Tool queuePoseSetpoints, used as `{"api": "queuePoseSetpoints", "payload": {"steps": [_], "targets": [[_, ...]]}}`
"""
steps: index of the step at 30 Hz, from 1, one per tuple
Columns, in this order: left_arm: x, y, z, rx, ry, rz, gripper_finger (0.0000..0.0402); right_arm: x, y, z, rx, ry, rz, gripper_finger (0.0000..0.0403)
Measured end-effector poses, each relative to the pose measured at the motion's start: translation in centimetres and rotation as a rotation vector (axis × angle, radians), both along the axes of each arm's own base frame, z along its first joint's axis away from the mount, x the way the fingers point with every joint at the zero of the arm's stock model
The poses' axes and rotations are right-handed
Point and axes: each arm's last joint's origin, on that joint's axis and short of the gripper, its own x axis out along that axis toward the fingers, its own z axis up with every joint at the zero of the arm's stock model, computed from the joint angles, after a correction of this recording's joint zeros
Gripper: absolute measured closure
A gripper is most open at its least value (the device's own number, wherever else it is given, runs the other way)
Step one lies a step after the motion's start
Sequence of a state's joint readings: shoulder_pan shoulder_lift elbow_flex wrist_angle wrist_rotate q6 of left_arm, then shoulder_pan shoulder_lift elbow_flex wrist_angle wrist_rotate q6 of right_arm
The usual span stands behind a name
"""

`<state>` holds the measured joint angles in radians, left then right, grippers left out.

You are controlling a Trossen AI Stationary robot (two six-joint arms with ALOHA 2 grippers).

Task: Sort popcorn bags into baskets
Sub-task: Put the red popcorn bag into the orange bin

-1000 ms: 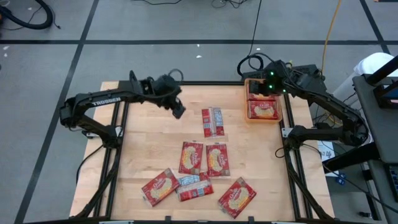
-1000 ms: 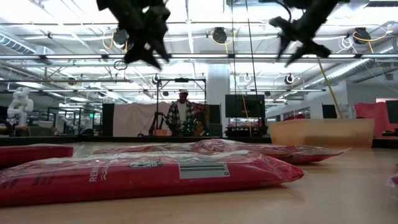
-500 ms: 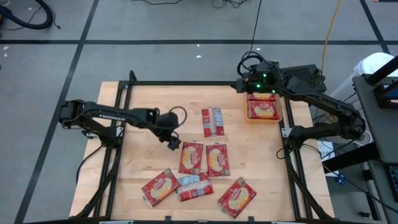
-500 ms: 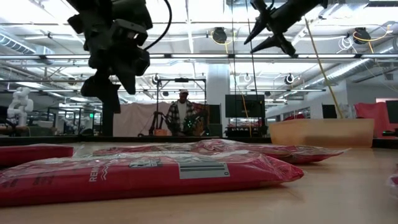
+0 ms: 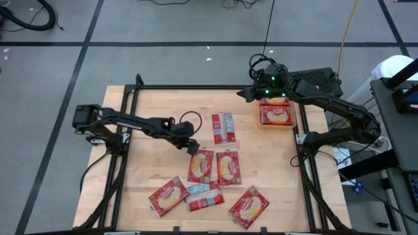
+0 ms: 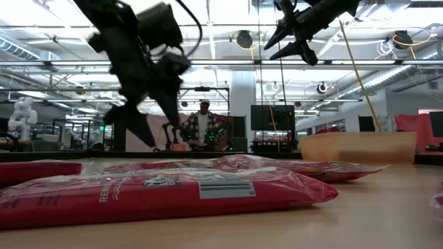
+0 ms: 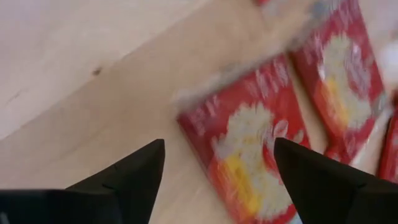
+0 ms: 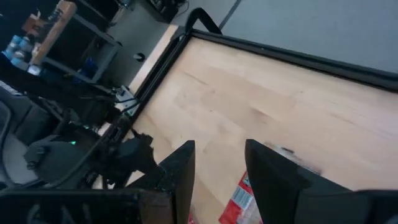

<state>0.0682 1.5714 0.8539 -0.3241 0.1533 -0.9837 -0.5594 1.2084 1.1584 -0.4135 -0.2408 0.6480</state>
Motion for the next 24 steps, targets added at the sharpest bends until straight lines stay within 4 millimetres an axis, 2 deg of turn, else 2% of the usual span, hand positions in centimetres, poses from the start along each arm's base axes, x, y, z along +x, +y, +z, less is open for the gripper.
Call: {"api": "queuePoseSetpoints", "payload": {"steps": [3,8,12,16,22,24], "targets": [[0.3,0.4,-1.6,-0.05,0.054,0.034,0.0108,-0.1,0.0,0.1,-0.032,0.005,0.016,0.0268],[1.7,0.8,-2.8,-0.11,-0.002,0.058,0.0122,-0.2,0.1,0.1,-0.056,0.017,0.033,0.0268],[1.9,1.0,-3.8,-0.137,0.03,0.095,0.0152,-0.2,0.1,0.1,-0.07,0.023,0.043,0.0268],[2.5,1.1,-4.6,-0.109,-0.006,0.048,0.0221,-0.2,0.1,0.1,-0.068,0.018,0.054,0.0268],[3.6,1.6,-5.4,-0.018,-0.115,-0.085,0.0378,-0.2,0.2,0.1,-0.059,0.013,0.064,0.0268],[3.7,2.0,-5.6,-0.022,-0.124,-0.088,0.0388,-0.2,0.2,0.1,-0.044,0.009,0.055,0.0268]]}}
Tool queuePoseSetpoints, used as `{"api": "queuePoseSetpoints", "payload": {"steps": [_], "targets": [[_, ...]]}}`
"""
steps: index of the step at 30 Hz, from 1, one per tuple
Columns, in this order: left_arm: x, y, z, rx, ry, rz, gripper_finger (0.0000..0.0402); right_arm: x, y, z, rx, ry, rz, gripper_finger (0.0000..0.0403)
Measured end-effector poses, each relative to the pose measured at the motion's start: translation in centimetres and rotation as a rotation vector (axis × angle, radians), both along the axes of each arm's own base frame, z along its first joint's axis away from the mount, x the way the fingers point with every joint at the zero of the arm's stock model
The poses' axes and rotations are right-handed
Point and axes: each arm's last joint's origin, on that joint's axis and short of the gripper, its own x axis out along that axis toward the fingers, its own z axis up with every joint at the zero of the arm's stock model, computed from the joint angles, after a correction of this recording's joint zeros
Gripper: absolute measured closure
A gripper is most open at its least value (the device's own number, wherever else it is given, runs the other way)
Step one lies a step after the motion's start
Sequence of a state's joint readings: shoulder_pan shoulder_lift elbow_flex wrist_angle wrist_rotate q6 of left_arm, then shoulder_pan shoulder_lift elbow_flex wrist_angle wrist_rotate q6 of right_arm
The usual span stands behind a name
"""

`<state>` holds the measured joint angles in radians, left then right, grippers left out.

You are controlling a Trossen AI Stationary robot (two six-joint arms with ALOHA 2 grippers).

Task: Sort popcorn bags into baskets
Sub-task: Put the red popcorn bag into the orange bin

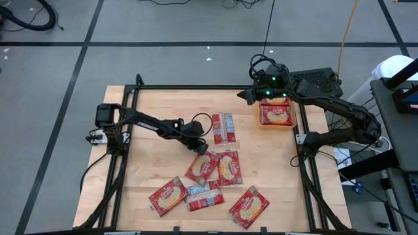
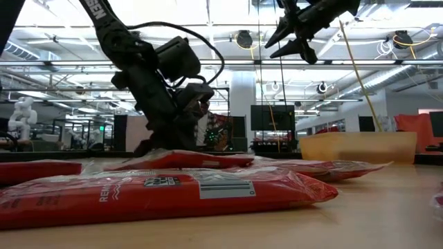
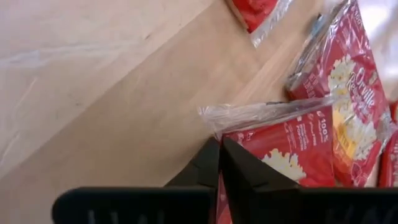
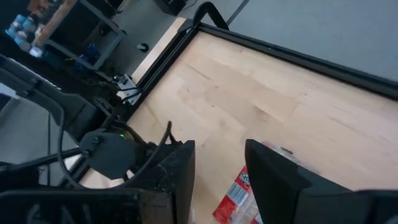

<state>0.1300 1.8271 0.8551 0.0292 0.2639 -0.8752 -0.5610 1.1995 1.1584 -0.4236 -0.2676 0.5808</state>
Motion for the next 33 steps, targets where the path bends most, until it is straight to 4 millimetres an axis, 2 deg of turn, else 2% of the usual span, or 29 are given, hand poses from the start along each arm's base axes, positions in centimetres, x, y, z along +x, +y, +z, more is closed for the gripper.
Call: {"api": "queuePoseSetpoints", "payload": {"steps": [4,10,20,27,33], "targets": [[-0.4,1.2,0.7,0.008,-0.016,0.01,0.0397,0.0,0.1,0.0,0.048,-0.013,-0.025,0.0268],[-1.3,2.6,3.7,0.098,-0.081,0.011,0.0399,0.6,1.1,0.0,0.098,-0.02,-0.008,0.0268],[-3.0,3.8,8.3,0.235,-0.213,-0.026,0.0401,2.3,5.1,-0.3,0.033,0.035,0.014,0.0268],[-4.0,3.8,10.9,0.285,-0.301,-0.029,0.0401,3.8,7.1,-2.6,0.032,0.037,0.044,0.0268],[-4.7,3.8,12.9,0.312,-0.384,-0.006,0.0401,4.4,9.0,-5.7,0.026,0.052,0.12,0.0254]]}}
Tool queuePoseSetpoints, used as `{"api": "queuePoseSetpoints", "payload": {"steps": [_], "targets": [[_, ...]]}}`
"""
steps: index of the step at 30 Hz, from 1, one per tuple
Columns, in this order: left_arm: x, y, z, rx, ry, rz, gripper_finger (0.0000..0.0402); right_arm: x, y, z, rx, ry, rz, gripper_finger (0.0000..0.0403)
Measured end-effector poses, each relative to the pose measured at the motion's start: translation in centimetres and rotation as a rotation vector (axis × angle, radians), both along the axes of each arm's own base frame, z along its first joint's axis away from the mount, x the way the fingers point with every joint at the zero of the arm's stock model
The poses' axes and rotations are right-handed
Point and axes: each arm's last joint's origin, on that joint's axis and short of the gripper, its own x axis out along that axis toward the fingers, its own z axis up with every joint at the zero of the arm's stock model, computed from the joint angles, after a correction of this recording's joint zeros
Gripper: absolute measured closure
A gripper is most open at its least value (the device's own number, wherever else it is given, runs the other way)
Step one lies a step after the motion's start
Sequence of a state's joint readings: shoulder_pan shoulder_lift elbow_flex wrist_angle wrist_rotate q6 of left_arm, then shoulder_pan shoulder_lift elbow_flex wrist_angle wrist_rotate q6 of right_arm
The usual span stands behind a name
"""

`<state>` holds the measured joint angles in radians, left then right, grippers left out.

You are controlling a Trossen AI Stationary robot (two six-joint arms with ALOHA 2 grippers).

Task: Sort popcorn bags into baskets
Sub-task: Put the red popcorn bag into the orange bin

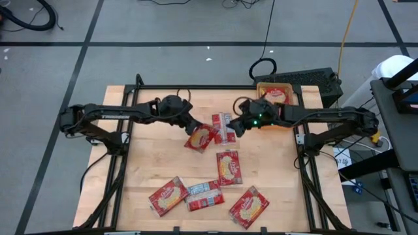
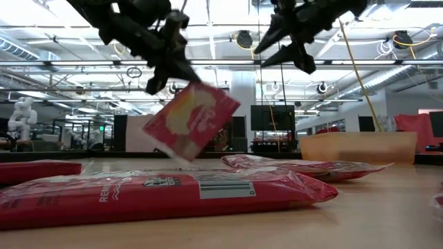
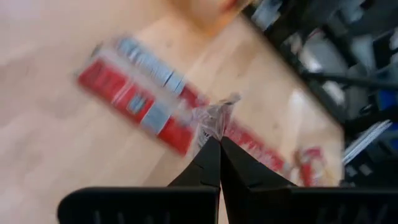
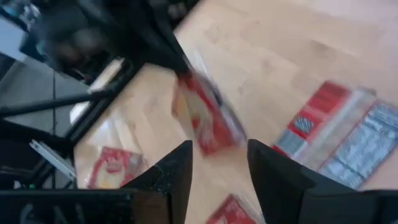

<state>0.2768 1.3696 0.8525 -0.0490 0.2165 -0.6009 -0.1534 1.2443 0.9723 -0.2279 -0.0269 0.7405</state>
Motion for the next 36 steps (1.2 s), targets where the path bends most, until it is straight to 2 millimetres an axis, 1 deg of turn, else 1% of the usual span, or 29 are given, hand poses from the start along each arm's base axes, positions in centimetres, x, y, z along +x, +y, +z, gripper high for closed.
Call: {"api": "queuePoseSetpoints", "payload": {"steps": [4,8,10,12,15,19,22,25,28,32,36], "targets": [[-0.6,0.0,1.8,0.019,-0.092,0.022,0.0401,-0.1,0.9,-1.1,-0.01,-0.045,0.032,0.0235],[-1.2,0.1,3.7,0.027,-0.205,0.052,0.0401,0.1,1.5,-1.9,-0.068,-0.113,0.082,0.0212],[-1.2,0.3,4.5,0.026,-0.269,0.067,0.0401,0.1,1.5,-2.3,-0.113,-0.163,0.096,0.02],[-1.5,0.4,5.0,0.021,-0.313,0.075,0.0402,0.0,1.4,-2.8,-0.133,-0.193,0.076,0.0189],[-1.3,0.5,6.1,0.026,-0.414,0.081,0.0402,-0.2,1.1,-3.5,-0.169,-0.222,0.04,0.0168],[-1.4,0.6,6.9,0.01,-0.495,0.096,0.0402,-0.2,0.7,-3.3,-0.221,-0.272,0.027,0.014],[-1.4,0.7,7.3,0.004,-0.534,0.115,0.0402,-0.2,0.4,-3.1,-0.267,-0.281,0.014,0.0131],[-1.4,0.7,7.8,-0.004,-0.584,0.119,0.0402,-0.2,0.0,-3.0,-0.304,-0.288,0.005,0.0134],[-1.4,0.7,8.4,0.015,-0.641,0.134,0.0402,-0.1,-0.5,-2.8,-0.344,-0.311,-0.001,0.0148],[-1.5,0.9,8.9,0.043,-0.694,0.159,0.0402,-0.1,-1.3,-2.5,-0.384,-0.334,-0.017,0.0173],[-1.7,1.3,9.4,0.06,-0.751,0.175,0.0401,-0.3,-2.4,-2.3,-0.379,-0.361,0.02,0.0209]]}}
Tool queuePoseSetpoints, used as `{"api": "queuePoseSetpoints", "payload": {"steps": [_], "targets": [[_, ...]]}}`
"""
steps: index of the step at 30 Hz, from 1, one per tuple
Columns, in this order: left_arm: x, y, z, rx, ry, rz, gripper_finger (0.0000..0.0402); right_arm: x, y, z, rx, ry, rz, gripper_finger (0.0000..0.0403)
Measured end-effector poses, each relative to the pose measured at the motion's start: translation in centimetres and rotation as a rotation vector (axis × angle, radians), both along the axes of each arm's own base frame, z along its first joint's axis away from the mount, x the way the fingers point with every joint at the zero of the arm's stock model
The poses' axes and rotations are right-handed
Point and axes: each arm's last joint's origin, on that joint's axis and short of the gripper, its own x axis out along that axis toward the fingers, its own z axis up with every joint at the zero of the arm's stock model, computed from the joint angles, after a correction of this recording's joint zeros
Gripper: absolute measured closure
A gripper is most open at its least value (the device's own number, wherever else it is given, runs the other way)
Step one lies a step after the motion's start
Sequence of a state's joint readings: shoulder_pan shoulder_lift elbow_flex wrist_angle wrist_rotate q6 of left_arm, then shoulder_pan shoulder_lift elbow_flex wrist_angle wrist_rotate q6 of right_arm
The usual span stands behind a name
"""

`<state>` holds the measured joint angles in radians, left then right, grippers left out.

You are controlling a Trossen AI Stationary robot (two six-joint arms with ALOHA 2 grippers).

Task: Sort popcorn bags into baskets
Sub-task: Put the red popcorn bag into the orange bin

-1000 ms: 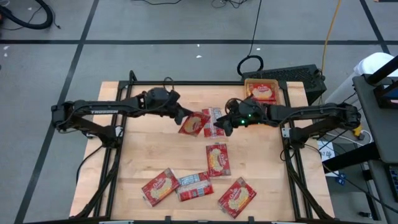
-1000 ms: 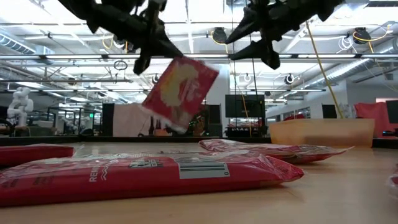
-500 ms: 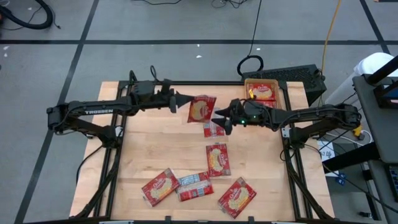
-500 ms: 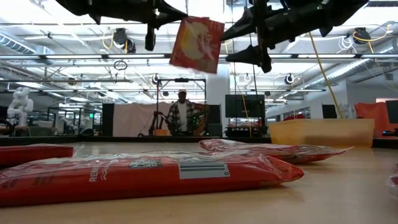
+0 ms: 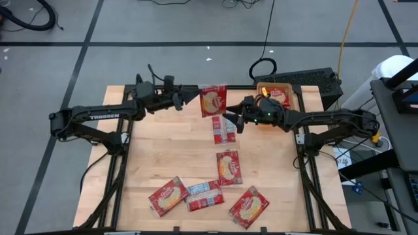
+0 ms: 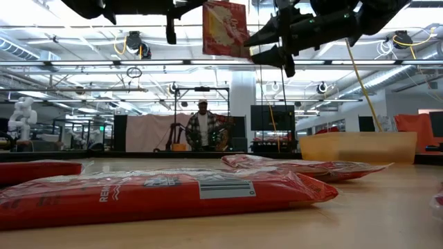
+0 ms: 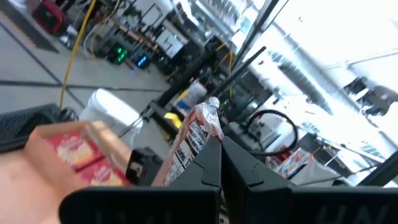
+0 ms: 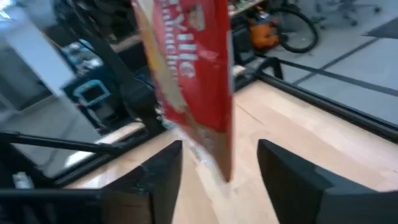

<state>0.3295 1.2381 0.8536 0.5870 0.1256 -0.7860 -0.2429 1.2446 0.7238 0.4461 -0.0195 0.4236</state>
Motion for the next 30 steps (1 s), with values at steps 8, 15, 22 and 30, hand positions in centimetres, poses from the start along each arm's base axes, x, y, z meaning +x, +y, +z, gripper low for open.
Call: {"api": "queuePoseSetpoints", "payload": {"steps": [8,15,22,30], "targets": [[-0.1,-0.2,0.6,-0.01,-0.071,0.002,0.0401,-0.7,-2.4,1.4,0.033,-0.155,0.104,0.0305],[0.3,-1.2,0.6,-0.007,-0.075,0.046,0.0401,-1.6,-4.2,1.7,0.097,-0.185,0.221,0.0393],[0.6,-2.1,0.4,-0.005,-0.057,0.1,0.04,-2.1,-4.6,1.7,0.172,-0.177,0.369,0.04],[0.8,-2.3,-0.7,0.002,0.066,0.215,0.0348,-2.9,-4.9,2.2,0.192,-0.171,0.393,0.0402]]}}
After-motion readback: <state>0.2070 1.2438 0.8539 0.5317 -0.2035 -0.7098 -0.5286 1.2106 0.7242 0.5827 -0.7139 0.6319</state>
